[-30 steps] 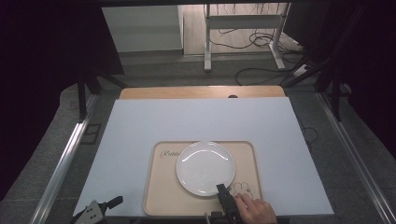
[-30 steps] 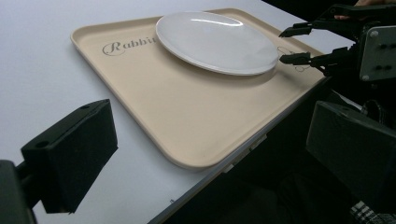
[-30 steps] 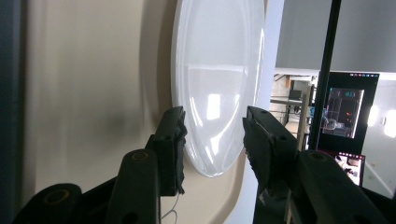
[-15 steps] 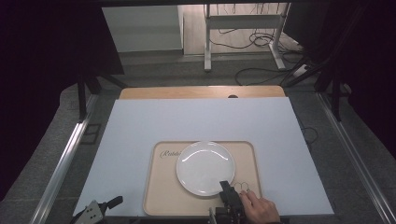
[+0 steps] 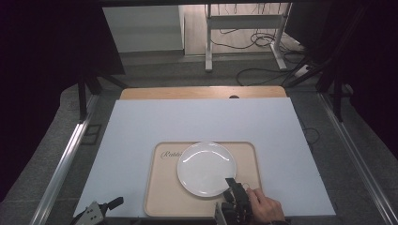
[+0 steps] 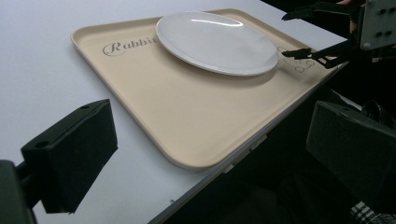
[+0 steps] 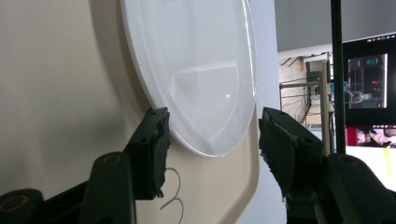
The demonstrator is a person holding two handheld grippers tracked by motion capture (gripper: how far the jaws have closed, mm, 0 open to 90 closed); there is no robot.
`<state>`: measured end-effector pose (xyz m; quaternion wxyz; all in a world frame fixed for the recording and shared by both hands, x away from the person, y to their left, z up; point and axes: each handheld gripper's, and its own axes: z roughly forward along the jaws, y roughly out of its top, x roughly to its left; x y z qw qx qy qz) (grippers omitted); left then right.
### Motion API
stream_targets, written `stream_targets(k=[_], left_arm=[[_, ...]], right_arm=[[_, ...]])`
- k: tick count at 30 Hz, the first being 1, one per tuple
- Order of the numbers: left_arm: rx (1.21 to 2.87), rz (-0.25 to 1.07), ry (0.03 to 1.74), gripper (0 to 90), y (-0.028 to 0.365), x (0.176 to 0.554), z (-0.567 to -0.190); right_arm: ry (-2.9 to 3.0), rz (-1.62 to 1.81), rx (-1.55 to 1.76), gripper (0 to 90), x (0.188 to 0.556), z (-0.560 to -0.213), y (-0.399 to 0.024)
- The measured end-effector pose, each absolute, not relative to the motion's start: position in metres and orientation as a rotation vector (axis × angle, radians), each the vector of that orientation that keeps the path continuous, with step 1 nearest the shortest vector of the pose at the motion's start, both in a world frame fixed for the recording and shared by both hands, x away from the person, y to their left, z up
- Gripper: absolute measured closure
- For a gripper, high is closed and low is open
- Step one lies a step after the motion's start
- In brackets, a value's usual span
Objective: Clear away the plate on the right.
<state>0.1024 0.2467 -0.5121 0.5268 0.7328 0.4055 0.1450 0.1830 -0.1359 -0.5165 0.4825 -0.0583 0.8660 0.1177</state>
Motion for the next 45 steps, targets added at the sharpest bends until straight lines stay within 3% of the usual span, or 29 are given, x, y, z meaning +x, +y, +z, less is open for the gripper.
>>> stream_targets(k=[16,45], left_arm=[[1.751,0.346,0.969,1.4,0.247,0.102,-0.512],[1.748,0.346,0.967,1.5,0.247,0.102,-0.512]], right_arm=[[2.16,0.395,-0.007,33.3,0.196,-0.512,-0.149],[2.226,0.569,0.223,25.7,0.203,-0.5,-0.175]])
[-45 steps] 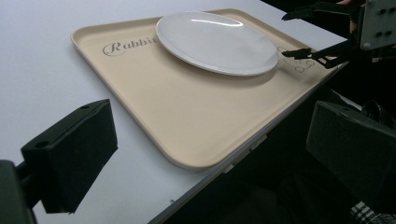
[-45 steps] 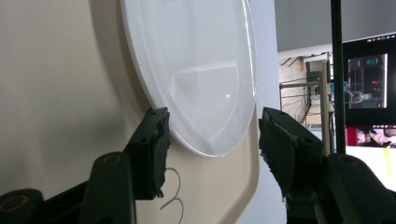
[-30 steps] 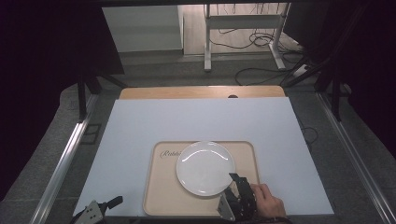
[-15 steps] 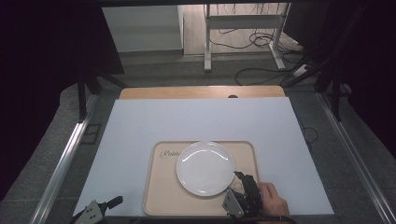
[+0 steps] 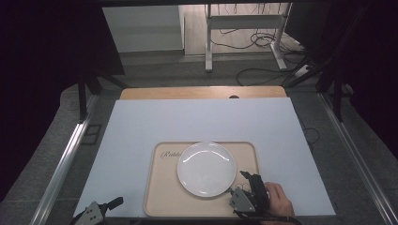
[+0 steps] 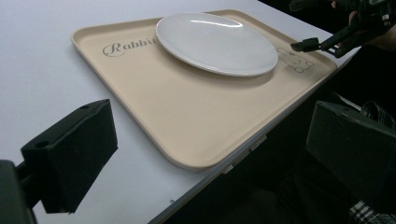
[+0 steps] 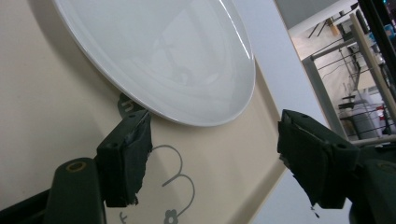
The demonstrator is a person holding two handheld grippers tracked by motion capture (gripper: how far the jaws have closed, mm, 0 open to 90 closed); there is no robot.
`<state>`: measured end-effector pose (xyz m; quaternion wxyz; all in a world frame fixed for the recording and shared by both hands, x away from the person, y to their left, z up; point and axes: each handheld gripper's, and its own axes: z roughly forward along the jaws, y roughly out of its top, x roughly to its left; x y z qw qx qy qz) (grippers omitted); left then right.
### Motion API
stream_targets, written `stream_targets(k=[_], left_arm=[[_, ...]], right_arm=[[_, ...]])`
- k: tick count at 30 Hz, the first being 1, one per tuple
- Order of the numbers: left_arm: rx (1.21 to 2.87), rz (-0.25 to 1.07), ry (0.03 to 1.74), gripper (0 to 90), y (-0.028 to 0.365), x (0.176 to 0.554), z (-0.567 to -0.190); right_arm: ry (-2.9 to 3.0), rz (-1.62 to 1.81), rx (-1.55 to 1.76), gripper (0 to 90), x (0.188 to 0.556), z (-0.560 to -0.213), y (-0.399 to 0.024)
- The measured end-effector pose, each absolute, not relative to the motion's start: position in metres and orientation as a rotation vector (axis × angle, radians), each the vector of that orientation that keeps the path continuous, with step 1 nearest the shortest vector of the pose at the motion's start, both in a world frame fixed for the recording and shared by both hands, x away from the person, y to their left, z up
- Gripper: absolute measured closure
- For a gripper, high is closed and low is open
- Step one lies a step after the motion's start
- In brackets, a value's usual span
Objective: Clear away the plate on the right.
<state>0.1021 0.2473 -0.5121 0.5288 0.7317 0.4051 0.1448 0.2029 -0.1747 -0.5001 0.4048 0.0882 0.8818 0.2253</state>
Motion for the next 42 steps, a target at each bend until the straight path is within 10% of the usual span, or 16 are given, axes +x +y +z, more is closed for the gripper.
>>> stream_targets(k=[42], left_arm=[[1.748,0.348,0.967,1.4,0.247,0.102,-0.512]], right_arm=[[2.282,0.826,0.597,10.1,0.211,-0.493,-0.221]])
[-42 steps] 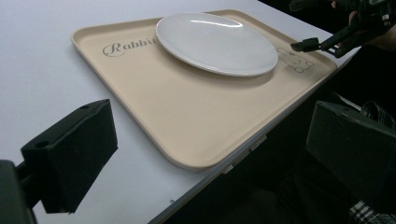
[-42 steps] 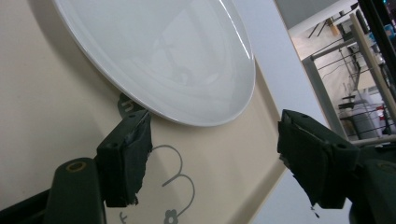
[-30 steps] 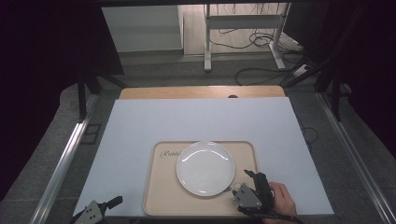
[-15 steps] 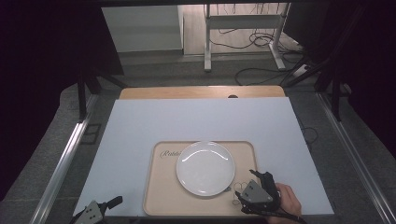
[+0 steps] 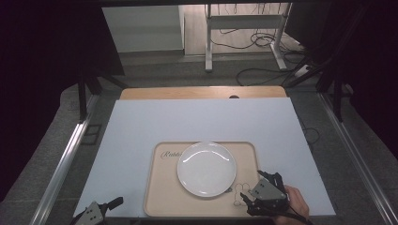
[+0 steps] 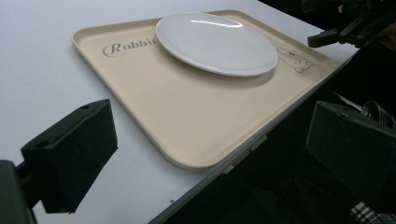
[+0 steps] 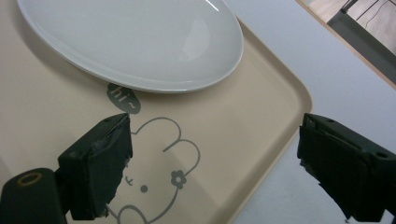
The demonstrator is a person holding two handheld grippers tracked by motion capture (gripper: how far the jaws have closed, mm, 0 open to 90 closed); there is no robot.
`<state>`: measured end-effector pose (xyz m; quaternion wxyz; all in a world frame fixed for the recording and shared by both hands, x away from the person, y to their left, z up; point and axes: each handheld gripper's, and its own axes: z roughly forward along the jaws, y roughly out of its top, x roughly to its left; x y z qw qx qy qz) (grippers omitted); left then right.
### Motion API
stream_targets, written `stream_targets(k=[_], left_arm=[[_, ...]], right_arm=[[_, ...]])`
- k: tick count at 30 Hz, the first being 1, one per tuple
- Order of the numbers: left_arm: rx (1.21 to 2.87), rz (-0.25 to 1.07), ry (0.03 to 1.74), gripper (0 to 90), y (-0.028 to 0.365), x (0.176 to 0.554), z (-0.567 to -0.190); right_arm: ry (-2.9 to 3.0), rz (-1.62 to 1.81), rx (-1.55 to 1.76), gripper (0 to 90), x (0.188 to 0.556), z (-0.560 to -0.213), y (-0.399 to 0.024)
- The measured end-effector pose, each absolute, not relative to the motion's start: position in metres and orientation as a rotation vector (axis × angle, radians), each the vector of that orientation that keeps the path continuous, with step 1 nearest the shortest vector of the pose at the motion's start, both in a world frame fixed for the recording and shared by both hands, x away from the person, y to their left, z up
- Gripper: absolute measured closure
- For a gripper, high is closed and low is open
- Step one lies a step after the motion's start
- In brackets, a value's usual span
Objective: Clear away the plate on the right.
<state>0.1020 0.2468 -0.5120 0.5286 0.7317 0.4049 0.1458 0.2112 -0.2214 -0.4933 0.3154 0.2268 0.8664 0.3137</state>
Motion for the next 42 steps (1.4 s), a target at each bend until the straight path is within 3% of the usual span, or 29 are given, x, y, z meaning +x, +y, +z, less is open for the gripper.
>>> stream_targets(k=[42], left_arm=[[1.748,0.348,0.967,1.4,0.247,0.102,-0.512]], right_arm=[[2.162,1.136,0.955,0.0,0.195,-0.49,-0.276]])
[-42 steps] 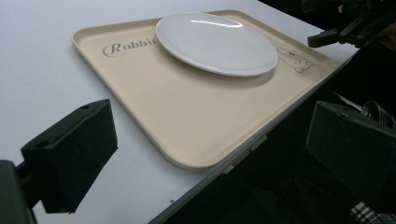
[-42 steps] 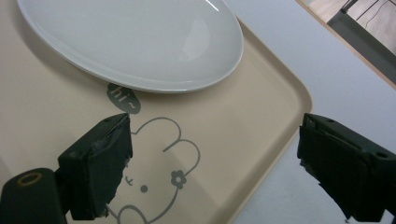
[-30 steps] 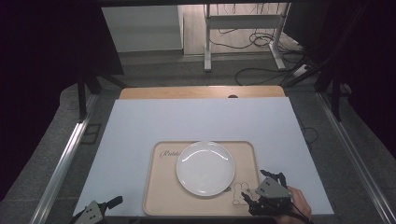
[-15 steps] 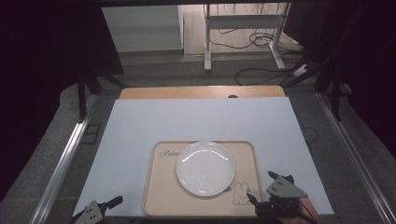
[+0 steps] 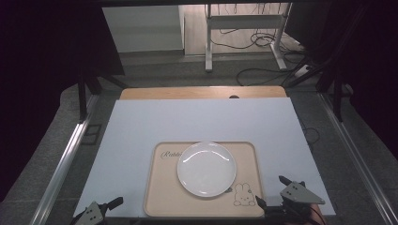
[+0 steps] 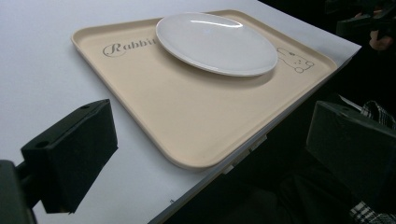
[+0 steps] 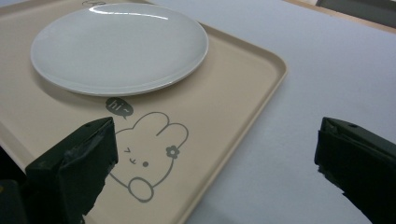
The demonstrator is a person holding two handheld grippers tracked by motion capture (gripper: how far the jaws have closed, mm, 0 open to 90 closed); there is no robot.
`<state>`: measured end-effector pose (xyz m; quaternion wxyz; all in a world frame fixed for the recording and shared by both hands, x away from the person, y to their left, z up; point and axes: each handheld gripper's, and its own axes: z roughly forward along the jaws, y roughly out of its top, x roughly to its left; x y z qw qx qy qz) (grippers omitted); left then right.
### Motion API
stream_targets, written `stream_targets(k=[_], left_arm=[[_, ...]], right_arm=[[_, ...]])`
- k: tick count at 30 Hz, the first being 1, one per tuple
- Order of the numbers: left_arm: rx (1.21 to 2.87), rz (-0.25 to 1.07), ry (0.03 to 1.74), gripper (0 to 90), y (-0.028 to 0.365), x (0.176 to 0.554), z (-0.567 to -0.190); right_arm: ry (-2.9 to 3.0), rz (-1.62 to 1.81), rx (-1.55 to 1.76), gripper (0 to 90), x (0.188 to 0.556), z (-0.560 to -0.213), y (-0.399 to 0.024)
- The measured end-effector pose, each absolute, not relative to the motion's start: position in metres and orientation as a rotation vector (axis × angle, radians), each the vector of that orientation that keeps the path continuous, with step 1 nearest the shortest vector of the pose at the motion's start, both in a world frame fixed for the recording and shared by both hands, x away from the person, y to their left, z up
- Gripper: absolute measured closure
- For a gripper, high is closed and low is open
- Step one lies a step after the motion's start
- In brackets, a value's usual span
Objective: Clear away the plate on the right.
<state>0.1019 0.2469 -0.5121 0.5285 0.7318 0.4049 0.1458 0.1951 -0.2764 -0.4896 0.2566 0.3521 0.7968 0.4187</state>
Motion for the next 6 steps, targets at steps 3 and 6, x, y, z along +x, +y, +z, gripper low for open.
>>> stream_targets(k=[3,6], left_arm=[[1.748,0.348,0.967,1.4,0.2468,0.1019,-0.5121],[1.75,0.346,0.968,1.4,0.2463,0.1027,-0.5119]], right_arm=[[2.166,1.146,0.975,0.0,0.1945,-0.491,-0.2794],[2.174,1.145,0.975,0.0,0.1949,-0.4922,-0.2803]])
